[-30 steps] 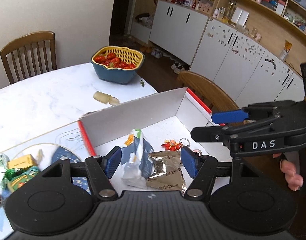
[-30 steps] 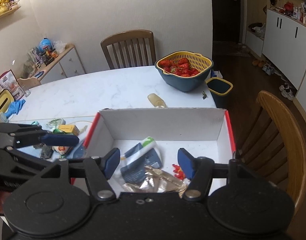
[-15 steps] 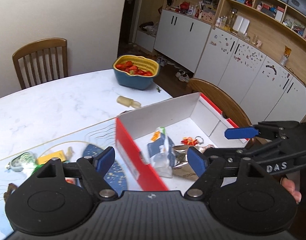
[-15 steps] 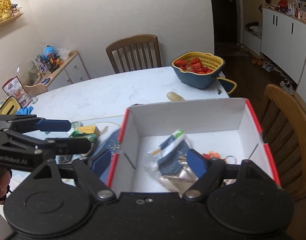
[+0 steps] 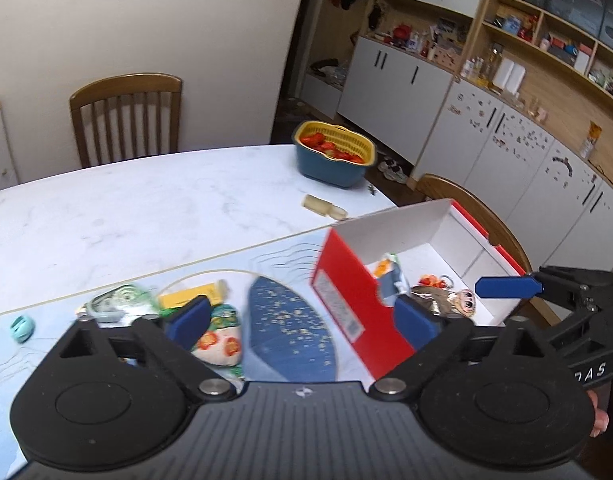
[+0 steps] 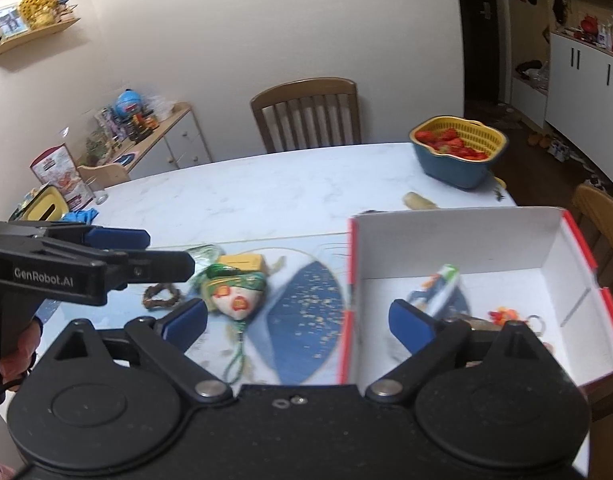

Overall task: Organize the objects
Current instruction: 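Withdraw both tools from the box back toward the placemat, then grasp the brown hair tie with the left tool while the right tool grasps the green-tasseled sachet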

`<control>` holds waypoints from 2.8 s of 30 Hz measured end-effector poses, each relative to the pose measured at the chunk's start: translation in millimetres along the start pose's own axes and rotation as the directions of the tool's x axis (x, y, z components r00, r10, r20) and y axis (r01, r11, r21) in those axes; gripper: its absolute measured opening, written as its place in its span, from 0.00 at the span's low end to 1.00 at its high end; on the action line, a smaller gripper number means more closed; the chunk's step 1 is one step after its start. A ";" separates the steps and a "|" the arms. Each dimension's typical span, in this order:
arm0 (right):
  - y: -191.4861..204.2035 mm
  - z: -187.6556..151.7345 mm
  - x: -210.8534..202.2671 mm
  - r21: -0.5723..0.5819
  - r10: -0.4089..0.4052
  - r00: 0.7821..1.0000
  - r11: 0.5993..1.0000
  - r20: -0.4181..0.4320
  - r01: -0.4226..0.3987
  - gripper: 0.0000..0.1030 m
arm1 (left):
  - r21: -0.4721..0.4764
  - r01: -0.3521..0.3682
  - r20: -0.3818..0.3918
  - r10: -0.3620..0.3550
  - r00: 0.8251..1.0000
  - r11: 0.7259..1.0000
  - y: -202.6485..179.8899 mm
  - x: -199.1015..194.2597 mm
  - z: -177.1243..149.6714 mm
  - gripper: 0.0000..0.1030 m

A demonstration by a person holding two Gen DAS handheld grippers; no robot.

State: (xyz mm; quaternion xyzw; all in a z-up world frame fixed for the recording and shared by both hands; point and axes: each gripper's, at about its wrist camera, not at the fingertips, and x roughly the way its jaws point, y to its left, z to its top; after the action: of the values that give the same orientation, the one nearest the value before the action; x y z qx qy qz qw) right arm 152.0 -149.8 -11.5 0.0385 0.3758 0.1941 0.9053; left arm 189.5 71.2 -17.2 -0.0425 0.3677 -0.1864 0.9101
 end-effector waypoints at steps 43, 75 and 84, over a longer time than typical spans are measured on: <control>71.3 -5.6 180.8 -0.031 -0.123 0.976 0.992 -0.182 0.119 0.91 | -0.140 -0.235 -0.113 0.221 0.969 0.962 213.4 61.2 -97.7 1.00; 83.3 -3.7 217.7 -0.061 -0.098 0.968 0.994 -0.230 0.086 0.60 | 0.019 -0.162 -0.129 0.164 0.978 0.987 198.7 95.2 -76.1 0.10; 86.2 -5.5 192.1 -0.075 -0.099 0.978 0.993 -0.182 0.087 0.55 | -0.025 -0.167 -0.112 0.164 0.980 0.986 193.9 73.5 -76.9 0.08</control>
State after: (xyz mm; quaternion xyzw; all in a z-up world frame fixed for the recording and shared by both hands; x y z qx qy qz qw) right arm 243.7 2.4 -124.6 -0.0277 0.4530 0.1668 0.8754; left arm 245.0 228.3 -162.6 -0.0169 0.4224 -0.1059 0.9001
